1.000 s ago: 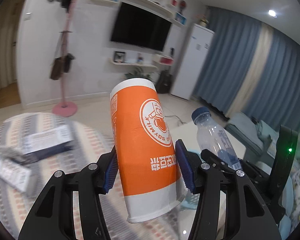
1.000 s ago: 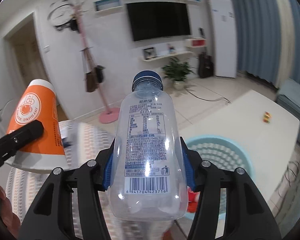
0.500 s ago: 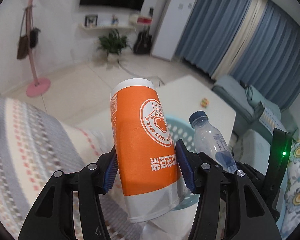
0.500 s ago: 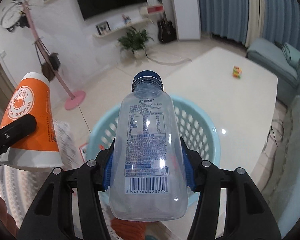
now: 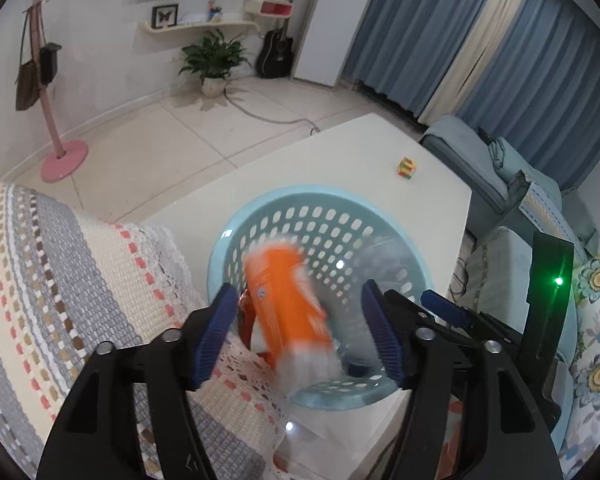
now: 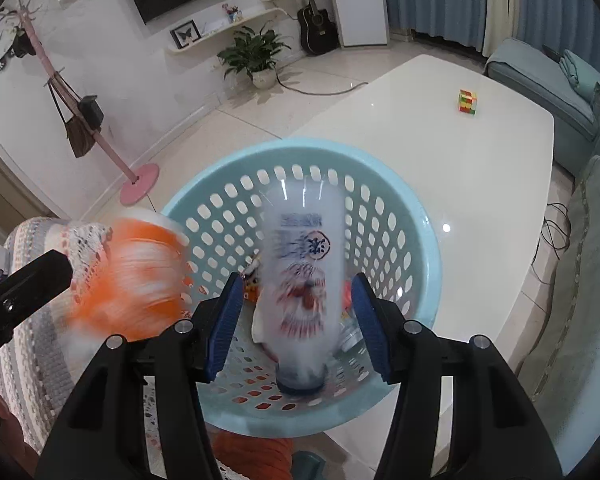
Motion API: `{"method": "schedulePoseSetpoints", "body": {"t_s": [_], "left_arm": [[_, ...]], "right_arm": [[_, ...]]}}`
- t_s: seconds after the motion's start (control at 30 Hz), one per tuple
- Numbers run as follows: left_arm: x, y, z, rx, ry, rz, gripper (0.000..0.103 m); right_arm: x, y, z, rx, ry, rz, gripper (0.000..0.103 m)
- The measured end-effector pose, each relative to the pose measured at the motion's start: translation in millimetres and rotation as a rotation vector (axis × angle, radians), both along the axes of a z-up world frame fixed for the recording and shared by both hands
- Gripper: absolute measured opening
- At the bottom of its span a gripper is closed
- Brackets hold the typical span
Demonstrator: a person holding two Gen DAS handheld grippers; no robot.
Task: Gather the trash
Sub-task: 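Carry the bottle and orange cup over the blue basket and release both, then move both tools back to the table toward the white milk cartons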
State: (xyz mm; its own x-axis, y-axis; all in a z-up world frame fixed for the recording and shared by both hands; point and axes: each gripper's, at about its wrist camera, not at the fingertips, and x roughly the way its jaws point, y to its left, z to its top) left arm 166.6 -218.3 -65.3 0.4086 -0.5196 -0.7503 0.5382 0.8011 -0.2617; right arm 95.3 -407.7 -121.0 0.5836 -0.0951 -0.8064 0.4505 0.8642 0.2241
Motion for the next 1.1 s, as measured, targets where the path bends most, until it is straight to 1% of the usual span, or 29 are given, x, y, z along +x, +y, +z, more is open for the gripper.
{"method": "schedulePoseSetpoints", "body": {"t_s": [0.17,0.37,0.6,0.77,0.9,0.93,1.03,1.1], "left_arm": [[-11.8,14.6,11.0,-0.021,-0.029,0.017,0.066],[-25.2,31.7,23.7,-0.044,-0.06,0.055,0.066],[-42.6,81.8,48.6,-0.079,-0.132,0.139,0.065],[-59.7,144.6,72.8,-0.101,-0.202,0.262,0.065],[-65.9,201.3,85.8,-0.117,-0.222,0.373,0.066],[-67.8,222.6,88.4,-0.118,-0.227,0.422,0.066],[-70.4,265.5,93.6,-0.098,-0.244,0.535,0.067],[-70.7,292.4,94.4,-0.091,-0.243,0.602,0.07]], "right_arm": [[-7.8,3.7,11.9,-0.006,-0.03,-0.001,0.053],[-11.2,23.9,26.3,-0.016,-0.056,0.031,0.053],[-13.6,66.9,63.6,-0.048,-0.145,0.112,0.053],[-7.2,110.8,94.3,-0.076,-0.218,0.203,0.053],[0.1,161.5,113.0,-0.103,-0.273,0.307,0.053],[2.5,174.5,116.4,-0.11,-0.284,0.333,0.053],[10.7,210.2,124.3,-0.132,-0.301,0.405,0.053],[17.2,232.3,127.4,-0.135,-0.308,0.45,0.053]]}}
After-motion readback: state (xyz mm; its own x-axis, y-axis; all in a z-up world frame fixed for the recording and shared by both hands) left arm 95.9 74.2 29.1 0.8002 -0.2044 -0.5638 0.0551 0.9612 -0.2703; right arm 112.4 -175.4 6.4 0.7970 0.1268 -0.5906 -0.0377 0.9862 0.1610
